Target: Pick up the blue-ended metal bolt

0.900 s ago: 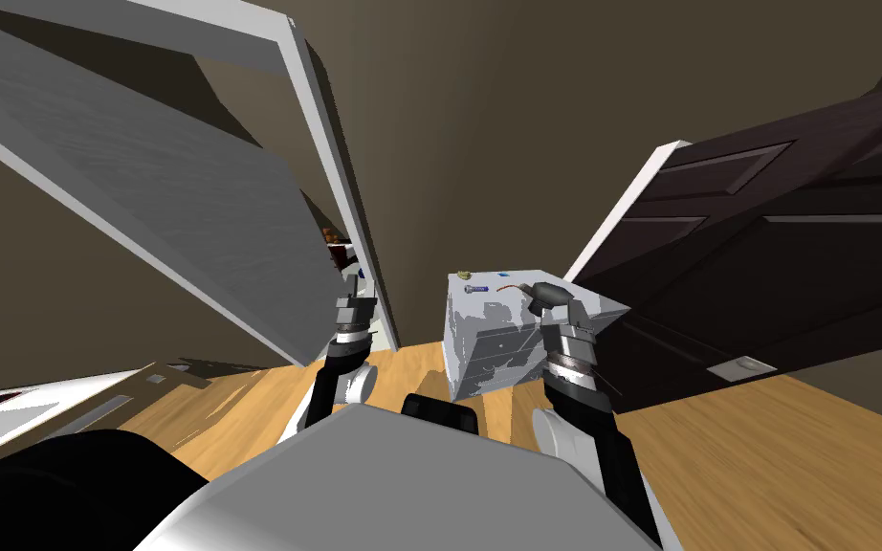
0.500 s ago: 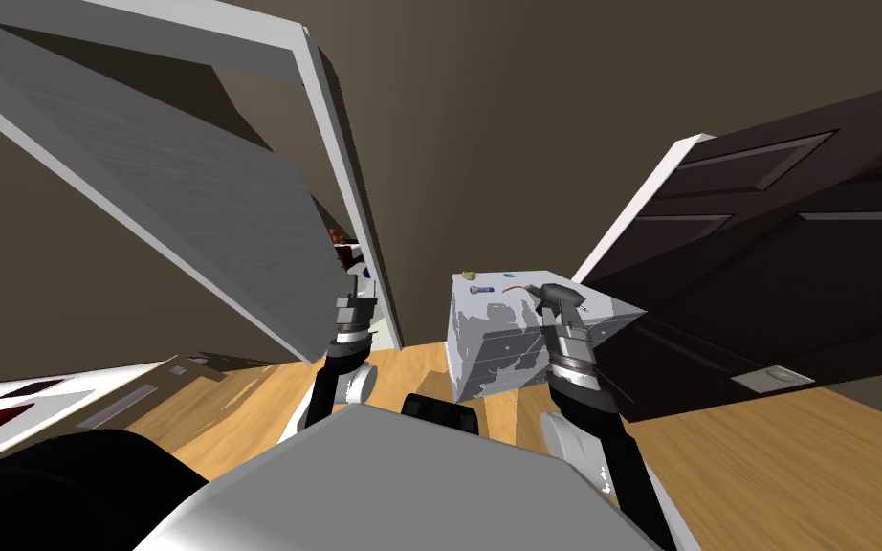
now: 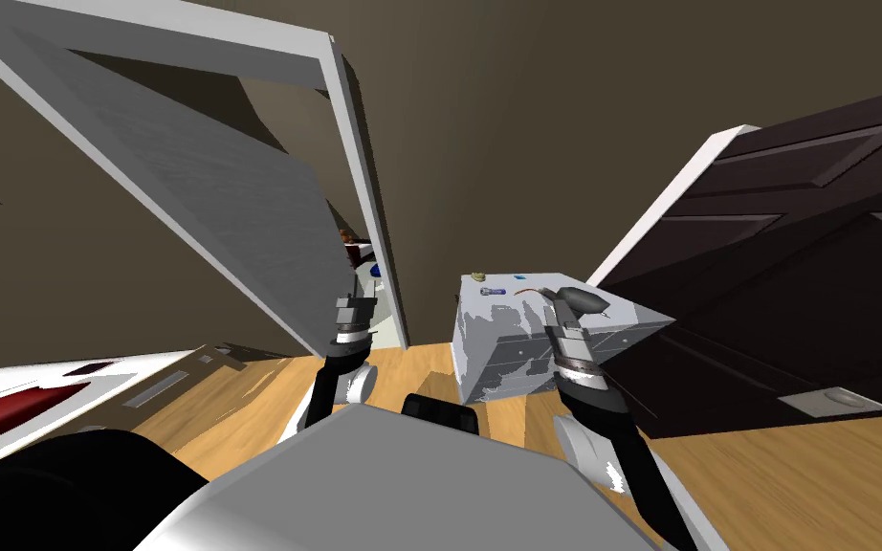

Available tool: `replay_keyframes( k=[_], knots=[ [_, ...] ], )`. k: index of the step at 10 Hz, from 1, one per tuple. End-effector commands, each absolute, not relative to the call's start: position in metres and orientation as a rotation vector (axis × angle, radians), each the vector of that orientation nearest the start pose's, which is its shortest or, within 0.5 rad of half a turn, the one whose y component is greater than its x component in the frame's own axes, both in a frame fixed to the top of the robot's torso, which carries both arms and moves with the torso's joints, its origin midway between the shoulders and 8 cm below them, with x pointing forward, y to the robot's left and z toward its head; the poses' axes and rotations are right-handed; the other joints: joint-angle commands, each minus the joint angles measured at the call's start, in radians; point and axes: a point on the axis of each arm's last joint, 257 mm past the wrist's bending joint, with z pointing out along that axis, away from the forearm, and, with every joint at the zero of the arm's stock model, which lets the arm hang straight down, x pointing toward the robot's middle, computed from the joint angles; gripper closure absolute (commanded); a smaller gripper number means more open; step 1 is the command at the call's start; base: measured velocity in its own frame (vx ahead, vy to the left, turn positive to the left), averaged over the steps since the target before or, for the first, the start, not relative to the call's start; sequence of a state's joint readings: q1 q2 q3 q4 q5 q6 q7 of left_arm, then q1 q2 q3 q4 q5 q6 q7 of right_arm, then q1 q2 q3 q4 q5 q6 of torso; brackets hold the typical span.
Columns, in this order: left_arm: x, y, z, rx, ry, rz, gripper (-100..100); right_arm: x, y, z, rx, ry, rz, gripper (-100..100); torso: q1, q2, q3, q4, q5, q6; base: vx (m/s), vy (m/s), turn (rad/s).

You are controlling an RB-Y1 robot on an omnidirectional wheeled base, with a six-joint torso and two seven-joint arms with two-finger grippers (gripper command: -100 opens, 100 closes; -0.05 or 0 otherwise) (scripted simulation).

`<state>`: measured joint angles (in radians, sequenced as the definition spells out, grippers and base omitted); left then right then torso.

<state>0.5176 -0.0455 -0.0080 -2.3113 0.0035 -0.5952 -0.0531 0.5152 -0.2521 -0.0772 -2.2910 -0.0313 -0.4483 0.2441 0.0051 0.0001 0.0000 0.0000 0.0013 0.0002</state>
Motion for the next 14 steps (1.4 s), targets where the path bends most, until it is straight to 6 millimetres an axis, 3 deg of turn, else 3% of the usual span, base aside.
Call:
replay_keyframes(
  k=[1, 14],
  knots=[
    [0.318, 0.28, 0.05, -0.585, 0.506, -1.275, 0, 0.35, -0.284, 0.021, 0.337, 0.892, 0.968, -100, 0.0, 0.0, 0.0, 0.0, 0.0, 0.0, 0.006, 0.081, 0.058],
    [0.318, 0.28, 0.05, -0.585, 0.506, -1.275, 0, 0.351, -0.273, 0.036, -0.132, 1.017, 0.737, -100, 0.0, 0.0, 0.0, 0.0, 0.0, 0.0, 0.0, 0.076, 0.081]
  ],
)
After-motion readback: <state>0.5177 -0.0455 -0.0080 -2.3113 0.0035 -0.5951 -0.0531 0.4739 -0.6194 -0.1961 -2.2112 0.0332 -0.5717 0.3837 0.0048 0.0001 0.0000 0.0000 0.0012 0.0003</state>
